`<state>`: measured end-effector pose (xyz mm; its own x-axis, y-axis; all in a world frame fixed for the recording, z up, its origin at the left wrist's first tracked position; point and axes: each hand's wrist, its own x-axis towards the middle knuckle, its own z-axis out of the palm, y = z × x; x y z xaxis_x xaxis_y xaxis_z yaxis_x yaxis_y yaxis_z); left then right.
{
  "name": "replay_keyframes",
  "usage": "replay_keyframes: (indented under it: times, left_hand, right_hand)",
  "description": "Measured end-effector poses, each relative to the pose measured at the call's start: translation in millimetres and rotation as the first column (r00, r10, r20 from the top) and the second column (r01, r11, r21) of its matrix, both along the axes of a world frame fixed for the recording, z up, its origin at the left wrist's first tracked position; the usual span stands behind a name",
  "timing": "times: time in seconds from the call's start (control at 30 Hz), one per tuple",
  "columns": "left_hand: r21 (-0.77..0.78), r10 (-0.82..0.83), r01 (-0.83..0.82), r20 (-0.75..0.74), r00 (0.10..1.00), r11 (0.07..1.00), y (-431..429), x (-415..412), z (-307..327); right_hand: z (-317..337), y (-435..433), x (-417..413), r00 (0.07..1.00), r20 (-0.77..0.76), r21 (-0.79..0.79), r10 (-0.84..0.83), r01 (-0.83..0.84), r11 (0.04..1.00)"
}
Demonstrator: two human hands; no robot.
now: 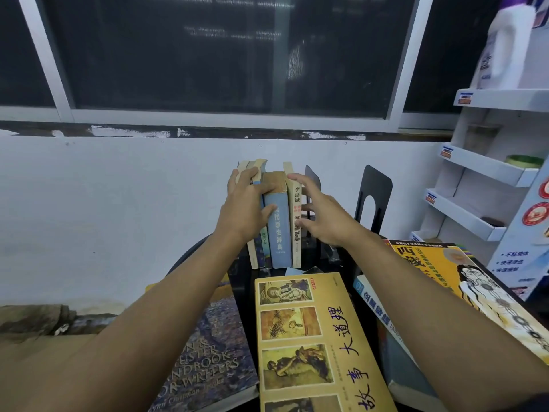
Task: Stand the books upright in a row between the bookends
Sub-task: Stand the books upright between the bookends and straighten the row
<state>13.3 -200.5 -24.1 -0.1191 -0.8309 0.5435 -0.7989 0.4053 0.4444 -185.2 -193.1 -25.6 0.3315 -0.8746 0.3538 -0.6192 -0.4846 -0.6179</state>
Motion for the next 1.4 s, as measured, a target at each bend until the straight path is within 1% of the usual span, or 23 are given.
replay_keyframes:
  times: [0.2, 0.43, 0.57, 0.63, 0.73, 0.8, 0.87, 0.9, 0.97, 1.0, 1.03, 1.1, 1.2, 1.3, 1.4]
  left_hand:
    - [-0.006, 0.008, -0.008, 0.003, 1.000, 1.000, 1, -2, -1]
    - [-0.007, 0.025, -0.025, 0.006, 1.000, 1.000, 4, -3, 0]
    - [0.003, 0.042, -0.042, 0.037, 0.998, 0.999, 6, -4, 1]
    - [0.014, 0.042, -0.043, 0.059, 0.997, 0.999, 7, -4, 2]
    - [0.053, 0.027, -0.031, 0.076, 0.997, 0.998, 9, -4, 6]
    - [0.059, 0.053, -0.058, 0.086, 0.995, 0.997, 12, -6, 8]
    - [0.008, 0.065, -0.065, 0.049, 0.997, 0.998, 18, -13, 8]
    - [-0.050, 0.049, -0.049, 0.012, 0.999, 0.998, 23, -18, 7]
    - [-0.188, -0.056, 0.041, -0.074, 0.996, 0.981, 37, -33, 6]
    - [-0.235, -0.129, 0.101, -0.110, 0.985, 0.967, 45, -43, 7]
    - [-0.248, -0.195, 0.157, -0.136, 0.971, 0.956, 56, -53, 8]
    - [-0.198, -0.296, 0.264, -0.153, 0.943, 0.944, 74, -74, 9]
    - [-0.042, -0.398, 0.396, -0.089, 0.913, 0.917, 88, -100, 4]
    - [0.125, -0.466, 0.468, -0.046, 0.883, 0.875, 93, -121, -5]
    - [0.244, -0.507, 0.498, -0.028, 0.861, 0.832, 93, -136, -16]
  right_hand:
    - [-8, -5, 3, 1.000, 0.000, -0.059, -0.015, 0.015, 0.998]
    - [-11, -5, 7, 1.000, -0.004, -0.055, -0.029, 0.029, 0.998]
    - [-8, 1, 7, 0.996, -0.036, -0.059, -0.085, 0.082, 0.995]
    - [-6, 5, 5, 0.995, -0.061, -0.061, -0.080, 0.076, 0.995]
    - [-5, 11, -4, 0.988, -0.131, -0.043, -0.081, 0.076, 0.996]
    - [-3, 16, -16, 0.982, -0.169, -0.023, -0.088, 0.086, 0.996]
    - [2, 24, -31, 0.977, -0.191, -0.004, -0.099, 0.100, 0.995]
    - [6, 30, -38, 0.975, -0.198, -0.004, -0.105, 0.106, 0.994]
    - [14, 45, -55, 0.972, -0.204, -0.021, -0.117, 0.116, 0.993]
    - [17, 53, -65, 0.970, -0.209, -0.035, -0.127, 0.122, 0.992]
    - [20, 60, -75, 0.966, -0.219, -0.049, -0.138, 0.130, 0.990]
    - [23, 77, -98, 0.955, -0.245, -0.075, -0.170, 0.156, 0.985]
    - [24, 102, -134, 0.932, -0.282, -0.081, -0.228, 0.214, 0.974]
    - [17, 127, -172, 0.909, -0.305, -0.045, -0.284, 0.285, 0.958]
    - [6, 146, -202, 0.886, -0.331, 0.001, -0.325, 0.345, 0.938]
